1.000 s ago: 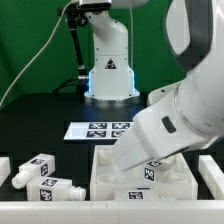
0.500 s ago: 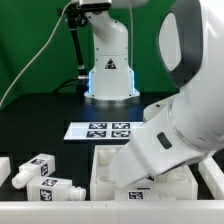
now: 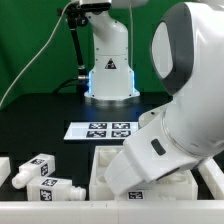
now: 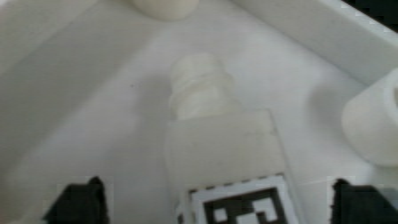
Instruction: Assemble one leg
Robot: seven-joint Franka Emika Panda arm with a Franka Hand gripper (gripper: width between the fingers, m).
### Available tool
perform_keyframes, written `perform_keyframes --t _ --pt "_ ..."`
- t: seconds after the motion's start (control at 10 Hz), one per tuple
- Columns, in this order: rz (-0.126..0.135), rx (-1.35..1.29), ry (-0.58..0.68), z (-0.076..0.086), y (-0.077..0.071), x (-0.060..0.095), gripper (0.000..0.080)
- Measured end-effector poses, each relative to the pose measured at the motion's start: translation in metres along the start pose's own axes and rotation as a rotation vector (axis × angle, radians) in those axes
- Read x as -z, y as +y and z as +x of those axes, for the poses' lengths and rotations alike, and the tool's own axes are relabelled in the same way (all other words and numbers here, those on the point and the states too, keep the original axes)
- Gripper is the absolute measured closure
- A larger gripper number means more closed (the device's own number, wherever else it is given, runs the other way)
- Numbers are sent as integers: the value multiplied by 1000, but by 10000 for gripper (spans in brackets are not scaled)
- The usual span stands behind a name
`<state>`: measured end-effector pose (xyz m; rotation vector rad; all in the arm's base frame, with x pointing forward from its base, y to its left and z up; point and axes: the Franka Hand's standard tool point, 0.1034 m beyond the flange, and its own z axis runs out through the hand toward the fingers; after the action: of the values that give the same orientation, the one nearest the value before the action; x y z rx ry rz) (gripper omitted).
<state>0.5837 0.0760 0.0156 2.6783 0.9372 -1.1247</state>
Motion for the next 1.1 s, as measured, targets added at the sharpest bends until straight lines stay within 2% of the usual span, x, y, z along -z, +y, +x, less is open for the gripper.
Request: perform_keyframes --t 0.1,0.2,0.3,0.6,0.8,1.0,1.1 --pt "-22 8 -20 0 -3 -1 374" --pt "-31 12 -27 1 -5 -1 374" --pt "-32 12 -25 1 -6 -1 525" --pt "-33 24 -23 -2 -5 3 524" --pt "-22 29 -56 -23 -9 27 524" --pt "-3 6 -55 -49 -18 65 524" --pt "-1 7 24 -45 -18 75 524"
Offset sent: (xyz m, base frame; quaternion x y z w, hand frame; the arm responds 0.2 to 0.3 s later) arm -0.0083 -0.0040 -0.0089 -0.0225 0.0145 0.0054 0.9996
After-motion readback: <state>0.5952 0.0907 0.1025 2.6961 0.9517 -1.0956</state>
